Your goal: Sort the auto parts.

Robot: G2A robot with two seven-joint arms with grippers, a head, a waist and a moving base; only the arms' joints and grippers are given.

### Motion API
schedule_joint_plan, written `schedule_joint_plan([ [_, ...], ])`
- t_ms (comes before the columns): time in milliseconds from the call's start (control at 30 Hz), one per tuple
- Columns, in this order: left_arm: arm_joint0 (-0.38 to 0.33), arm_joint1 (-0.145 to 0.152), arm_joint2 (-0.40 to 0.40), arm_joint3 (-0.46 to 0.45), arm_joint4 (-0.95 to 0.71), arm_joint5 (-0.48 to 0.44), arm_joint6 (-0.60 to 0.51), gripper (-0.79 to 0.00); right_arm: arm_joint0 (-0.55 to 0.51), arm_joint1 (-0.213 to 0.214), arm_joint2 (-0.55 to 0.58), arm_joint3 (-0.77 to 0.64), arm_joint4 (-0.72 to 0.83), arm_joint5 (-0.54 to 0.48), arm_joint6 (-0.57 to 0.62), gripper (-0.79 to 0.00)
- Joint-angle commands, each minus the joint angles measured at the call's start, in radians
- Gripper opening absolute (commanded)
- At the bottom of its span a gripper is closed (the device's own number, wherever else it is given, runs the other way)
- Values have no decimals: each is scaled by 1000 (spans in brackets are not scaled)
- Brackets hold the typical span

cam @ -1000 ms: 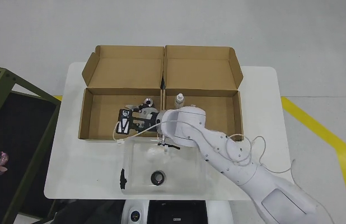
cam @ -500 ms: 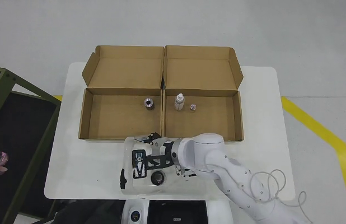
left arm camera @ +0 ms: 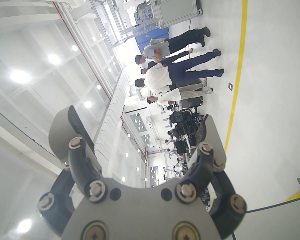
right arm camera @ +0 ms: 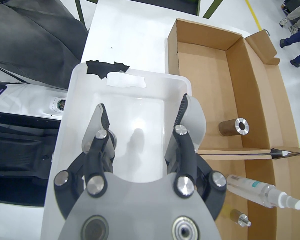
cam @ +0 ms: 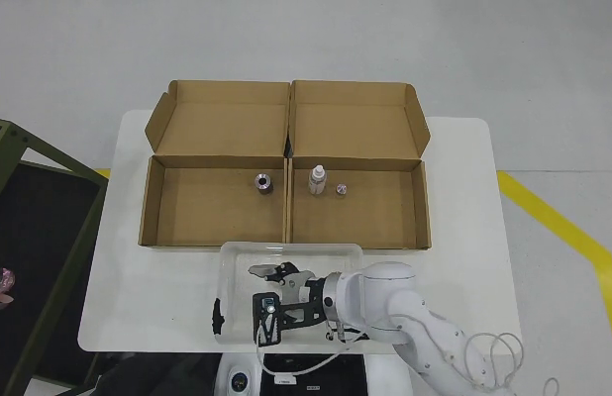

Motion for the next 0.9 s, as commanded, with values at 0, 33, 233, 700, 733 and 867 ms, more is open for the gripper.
schedule_joint_plan([
  [0, 0, 0, 0, 0, 0, 0, 0, 0, -15, 6, 6, -9, -2, -11, 2, -237],
  [33, 0, 0, 0, 0, 0, 0, 0, 0, -23, 9, 11, -10, -3, -14, 1, -231],
  [233, 0, 0, 0, 0, 0, 0, 0, 0, -54, 25, 35, -5, -16, -23, -10, -234],
  [700, 0, 0, 0, 0, 0, 0, 0, 0, -89, 50, 36, 29, -58, -30, -60, -237],
  [733, 0, 0, 0, 0, 0, 0, 0, 0, -90, 51, 34, 33, -61, -30, -62, -237],
  [867, 0, 0, 0, 0, 0, 0, 0, 0, -91, 55, 25, 47, -68, -28, -72, -237],
])
